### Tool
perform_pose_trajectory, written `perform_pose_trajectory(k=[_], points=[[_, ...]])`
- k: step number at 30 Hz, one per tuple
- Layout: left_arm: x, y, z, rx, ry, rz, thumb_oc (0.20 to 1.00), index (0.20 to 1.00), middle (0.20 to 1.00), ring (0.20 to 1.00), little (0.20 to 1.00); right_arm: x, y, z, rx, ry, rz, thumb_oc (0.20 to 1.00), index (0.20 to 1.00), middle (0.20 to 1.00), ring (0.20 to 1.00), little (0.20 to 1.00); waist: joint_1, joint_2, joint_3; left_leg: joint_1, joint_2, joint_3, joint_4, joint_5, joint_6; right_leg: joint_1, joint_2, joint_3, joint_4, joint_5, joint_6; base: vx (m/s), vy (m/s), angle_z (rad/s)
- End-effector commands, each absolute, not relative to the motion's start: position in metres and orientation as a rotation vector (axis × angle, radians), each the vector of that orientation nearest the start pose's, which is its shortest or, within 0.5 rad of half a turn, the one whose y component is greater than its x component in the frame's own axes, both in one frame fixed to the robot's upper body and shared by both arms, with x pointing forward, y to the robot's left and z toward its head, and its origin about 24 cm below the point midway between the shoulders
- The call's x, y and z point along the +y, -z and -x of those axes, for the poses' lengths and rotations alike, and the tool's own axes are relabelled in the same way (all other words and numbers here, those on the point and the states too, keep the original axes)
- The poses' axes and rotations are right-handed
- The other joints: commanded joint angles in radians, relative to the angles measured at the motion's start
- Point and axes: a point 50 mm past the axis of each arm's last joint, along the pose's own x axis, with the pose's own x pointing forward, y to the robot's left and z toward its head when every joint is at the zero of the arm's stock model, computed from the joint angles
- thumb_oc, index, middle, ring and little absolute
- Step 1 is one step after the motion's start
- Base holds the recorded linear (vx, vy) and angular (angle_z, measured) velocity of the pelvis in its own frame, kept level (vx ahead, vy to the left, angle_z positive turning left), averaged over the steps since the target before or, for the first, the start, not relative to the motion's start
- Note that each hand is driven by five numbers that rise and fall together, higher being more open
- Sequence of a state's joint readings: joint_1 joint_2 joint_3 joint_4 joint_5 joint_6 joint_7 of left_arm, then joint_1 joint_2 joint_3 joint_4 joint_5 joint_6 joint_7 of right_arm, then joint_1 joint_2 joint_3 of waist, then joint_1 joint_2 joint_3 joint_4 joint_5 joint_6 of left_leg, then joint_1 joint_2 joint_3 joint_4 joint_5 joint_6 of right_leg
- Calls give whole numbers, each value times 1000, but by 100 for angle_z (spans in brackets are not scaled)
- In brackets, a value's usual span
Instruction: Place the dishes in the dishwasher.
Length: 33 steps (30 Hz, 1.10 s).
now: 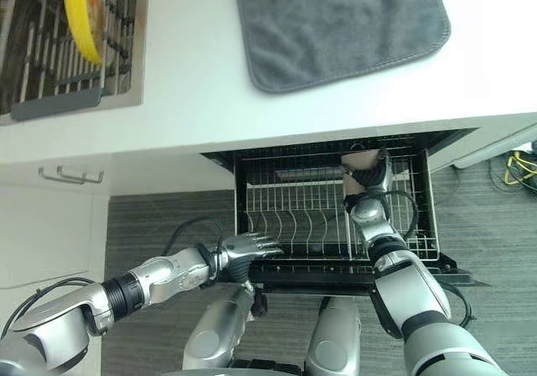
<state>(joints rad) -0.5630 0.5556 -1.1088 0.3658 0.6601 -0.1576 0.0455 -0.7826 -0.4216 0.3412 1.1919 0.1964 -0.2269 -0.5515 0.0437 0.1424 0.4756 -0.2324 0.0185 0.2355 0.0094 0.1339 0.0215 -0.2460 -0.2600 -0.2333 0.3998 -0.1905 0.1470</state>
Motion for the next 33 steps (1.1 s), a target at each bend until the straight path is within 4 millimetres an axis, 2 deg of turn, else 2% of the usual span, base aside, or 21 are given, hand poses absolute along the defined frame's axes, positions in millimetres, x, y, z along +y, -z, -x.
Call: perform_pose_trajectory(k=[1,7,8,9,10,11,12,15,16,20,24,25,27,30,33], points=[[76,12,-247,-391,1096,-1573,1000,1000,1000,1000,1000,-252,-78,-369,56,546,496,1000,1000,1000,1000,1000,-2,12,20,12,9,-12,116,-168,-71,-48,41,-10,-101,111,-4,0,0,0],[75,13,-248,-381,1094,-1581,1000,1000,1000,1000,1000,-244,-79,-370,37,553,386,1000,1000,1000,1000,1000,-6,5,12,21,13,-11,106,-163,-71,-37,48,-2,-118,116,-6,-1,0,-1],[76,15,-247,-363,1078,-1587,1000,1000,1000,1000,1000,-239,-78,-369,7,585,240,1000,1000,1000,1000,1000,-12,-1,5,33,14,-14,103,-167,-68,-27,55,8,-117,109,-8,34,44,2],[81,18,-249,-346,1016,-1590,1000,1000,1000,1000,1000,-225,-78,-367,-50,595,136,1000,1000,1000,1000,1000,-20,-11,-8,45,15,-10,102,-171,-65,-14,60,18,-122,107,-13,59,45,-1],[86,20,-250,-323,972,-1593,1000,1000,1000,1000,1000,-217,-77,-361,-86,648,89,1000,1000,1000,1000,1000,-31,-23,-21,60,18,-4,99,-175,-63,5,63,22,-140,111,-14,73,43,-2],[91,21,-246,-306,952,-1581,1000,1000,1000,1000,1000,-220,-83,-352,-160,771,236,1000,1000,1000,1000,1000,-38,-26,-37,87,25,11,85,-174,-62,35,62,16,-175,125,-11,70,22,-9],[94,20,-244,-304,958,-1575,1000,1000,1000,1000,1000,-223,-90,-351,-198,812,289,1000,1000,1000,1000,1000,-36,-23,-43,94,25,14,80,-174,-62,43,60,12,-182,128,-9,52,26,-7],[96,20,-240,-305,970,-1568,1000,1000,1000,1000,1000,-227,-99,-351,-238,842,366,1000,1000,1000,1000,1000,-35,-18,-46,98,24,16,79,-174,-62,48,59,11,-183,125,-8,21,32,-6],[100,21,-236,-308,976,-1560,1000,1000,1000,1000,1000,-231,-102,-349,-258,872,449,1000,1000,1000,1000,1000,-33,-13,-47,97,22,16,85,-176,-61,49,56,8,-176,120,-8,28,44,-4],[104,25,-232,-307,971,-1558,1000,1000,1000,1000,1000,-232,-93,-343,-253,869,420,1000,1000,1000,1000,1000,-33,-10,-44,95,20,12,89,-180,-57,51,57,11,-175,116,-10,7,9,-1],[110,35,-229,-292,947,-1564,1000,1000,1000,1000,1000,-222,-93,-340,-303,833,374,1000,1000,1000,1000,1000,-40,-13,-40,91,21,9,93,-181,-56,45,64,22,-166,109,-15,0,0,0],[115,44,-227,-270,924,-1564,1000,1000,1000,1000,1000,-210,-91,-337,-313,800,306,1000,1000,1000,1000,1000,-48,-26,-44,95,26,13,90,-180,-57,48,71,28,-168,107,-18,0,0,0],[121,51,-225,-246,866,-1543,1000,1000,1000,1000,1000,-199,-87,-330,-329,758,240,1000,1000,1000,1000,1000,-58,-44,-51,102,33,18,89,-180,-57,53,77,33,-170,107,-19,0,0,0],[127,54,-228,-234,730,-1484,1000,1000,1000,1000,1000,-195,-80,-314,-339,691,155,1000,1000,1000,1000,1000,-75,-66,-72,121,41,30,84,-183,-52,70,84,37,-179,107,-21,39,7,-2],[130,53,-229,-238,664,-1442,1000,1000,1000,1000,1000,-190,-72,-300,-321,571,106,1000,1000,1000,1000,1000,-92,-82,-99,141,48,44,79,-185,-50,87,91,42,-186,106,-20,9,8,-1]])
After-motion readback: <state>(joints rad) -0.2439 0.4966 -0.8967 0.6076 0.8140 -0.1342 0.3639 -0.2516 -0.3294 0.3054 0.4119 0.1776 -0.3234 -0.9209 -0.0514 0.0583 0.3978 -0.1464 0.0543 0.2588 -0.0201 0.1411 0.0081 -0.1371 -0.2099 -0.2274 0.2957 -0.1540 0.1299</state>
